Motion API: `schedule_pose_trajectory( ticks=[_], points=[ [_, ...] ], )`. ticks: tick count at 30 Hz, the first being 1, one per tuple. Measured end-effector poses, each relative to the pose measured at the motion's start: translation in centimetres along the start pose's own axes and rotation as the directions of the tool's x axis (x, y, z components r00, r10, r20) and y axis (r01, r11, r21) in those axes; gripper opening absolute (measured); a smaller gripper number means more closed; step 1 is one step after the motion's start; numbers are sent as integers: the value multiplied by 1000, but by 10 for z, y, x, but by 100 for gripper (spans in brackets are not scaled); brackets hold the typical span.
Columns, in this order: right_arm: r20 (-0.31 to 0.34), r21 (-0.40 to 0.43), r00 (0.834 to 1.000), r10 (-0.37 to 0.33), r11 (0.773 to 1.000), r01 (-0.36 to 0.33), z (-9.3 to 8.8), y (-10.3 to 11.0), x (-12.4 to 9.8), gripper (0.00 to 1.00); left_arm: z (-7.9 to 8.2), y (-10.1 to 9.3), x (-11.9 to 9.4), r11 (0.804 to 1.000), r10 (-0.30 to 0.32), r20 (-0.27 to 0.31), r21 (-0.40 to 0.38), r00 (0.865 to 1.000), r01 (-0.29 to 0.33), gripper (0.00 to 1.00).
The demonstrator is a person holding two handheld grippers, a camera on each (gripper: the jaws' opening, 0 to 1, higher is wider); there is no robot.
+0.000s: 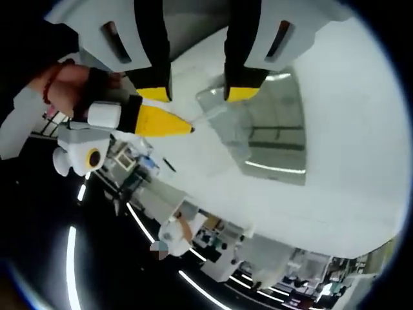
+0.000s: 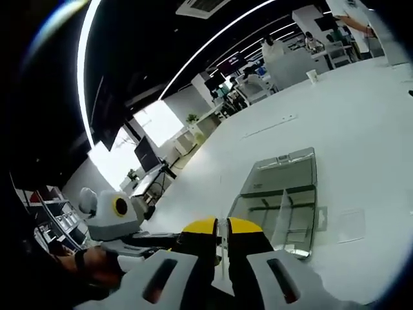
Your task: Insert the divider into the dual guide fixture by aligning both edges with the guide slots and pushing it downward to the bottom, including one-sided entry, uneven engagement, binding, and posture correction.
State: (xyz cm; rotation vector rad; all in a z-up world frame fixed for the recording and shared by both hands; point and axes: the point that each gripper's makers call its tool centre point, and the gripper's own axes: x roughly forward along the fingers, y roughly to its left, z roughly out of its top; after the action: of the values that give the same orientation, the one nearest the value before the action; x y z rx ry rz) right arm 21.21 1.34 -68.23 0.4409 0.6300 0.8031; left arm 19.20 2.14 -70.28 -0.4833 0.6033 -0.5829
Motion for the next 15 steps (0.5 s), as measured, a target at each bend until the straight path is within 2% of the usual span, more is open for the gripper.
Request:
schedule_pose_trajectory(
  ticks=[6,15],
  points=[
    [13,-54,999,-36,998,36,4,-5,-2,0,0,1,-1,1000,2,-2,4,1000,-2,30],
    [26,-30,997,-70,997,71,11,-8,2,0,8,11,-13,997,33,7,64,999,-33,34]
  ],
)
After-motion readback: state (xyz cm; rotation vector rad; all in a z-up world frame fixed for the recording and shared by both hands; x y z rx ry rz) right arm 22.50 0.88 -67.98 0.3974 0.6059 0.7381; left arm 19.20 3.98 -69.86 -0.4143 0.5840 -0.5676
